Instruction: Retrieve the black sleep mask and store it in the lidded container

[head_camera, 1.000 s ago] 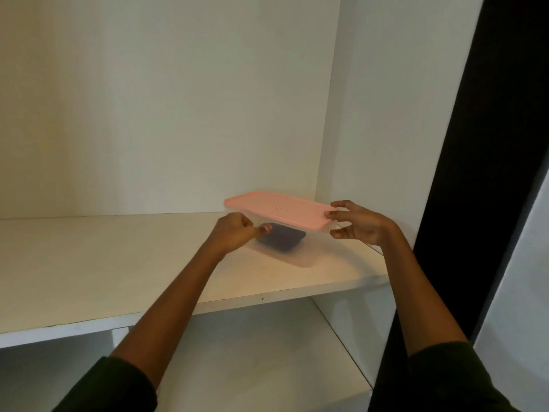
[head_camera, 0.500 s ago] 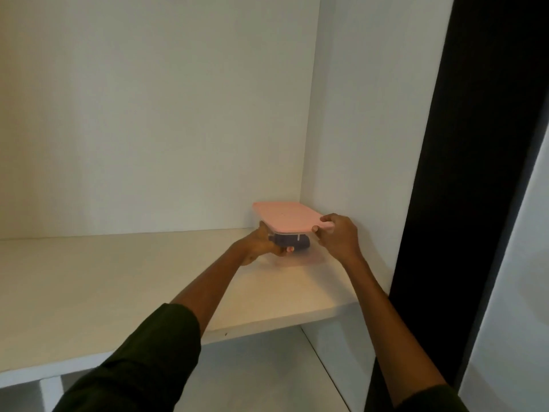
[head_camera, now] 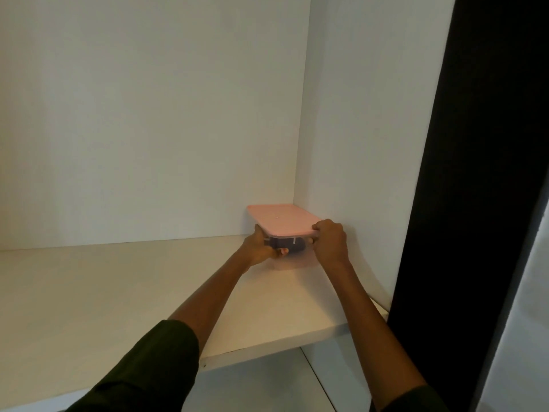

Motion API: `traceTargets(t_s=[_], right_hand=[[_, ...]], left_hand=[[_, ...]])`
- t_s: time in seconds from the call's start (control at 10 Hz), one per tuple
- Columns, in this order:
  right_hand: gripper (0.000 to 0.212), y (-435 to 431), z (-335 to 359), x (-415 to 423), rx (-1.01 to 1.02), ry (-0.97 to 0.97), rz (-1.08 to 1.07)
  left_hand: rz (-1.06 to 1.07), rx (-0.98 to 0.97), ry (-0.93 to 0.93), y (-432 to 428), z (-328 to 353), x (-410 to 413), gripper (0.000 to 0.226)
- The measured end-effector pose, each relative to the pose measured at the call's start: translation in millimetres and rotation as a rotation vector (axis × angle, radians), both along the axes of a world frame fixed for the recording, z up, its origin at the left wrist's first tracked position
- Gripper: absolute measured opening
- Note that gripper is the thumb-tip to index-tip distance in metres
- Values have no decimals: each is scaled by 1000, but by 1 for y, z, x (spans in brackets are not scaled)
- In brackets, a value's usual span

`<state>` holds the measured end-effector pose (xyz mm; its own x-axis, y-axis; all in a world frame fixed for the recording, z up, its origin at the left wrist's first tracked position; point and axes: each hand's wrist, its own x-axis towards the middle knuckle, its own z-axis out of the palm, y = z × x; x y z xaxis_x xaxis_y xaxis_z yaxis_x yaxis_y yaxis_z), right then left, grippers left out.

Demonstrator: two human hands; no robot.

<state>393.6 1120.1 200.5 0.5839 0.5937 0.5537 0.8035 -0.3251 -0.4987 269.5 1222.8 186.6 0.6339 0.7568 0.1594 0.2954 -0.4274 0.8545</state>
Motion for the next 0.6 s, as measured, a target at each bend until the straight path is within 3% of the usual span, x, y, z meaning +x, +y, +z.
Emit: traceTargets(t_s=[0.4, 0.6], right_hand=[[35, -2, 12, -8, -179, -56, -80], [37, -7, 17, -31, -236, -214, -209]], left_hand=[[-52, -9, 124, -8, -2, -21, 90], [1, 106, -16, -8, 1, -51, 79]])
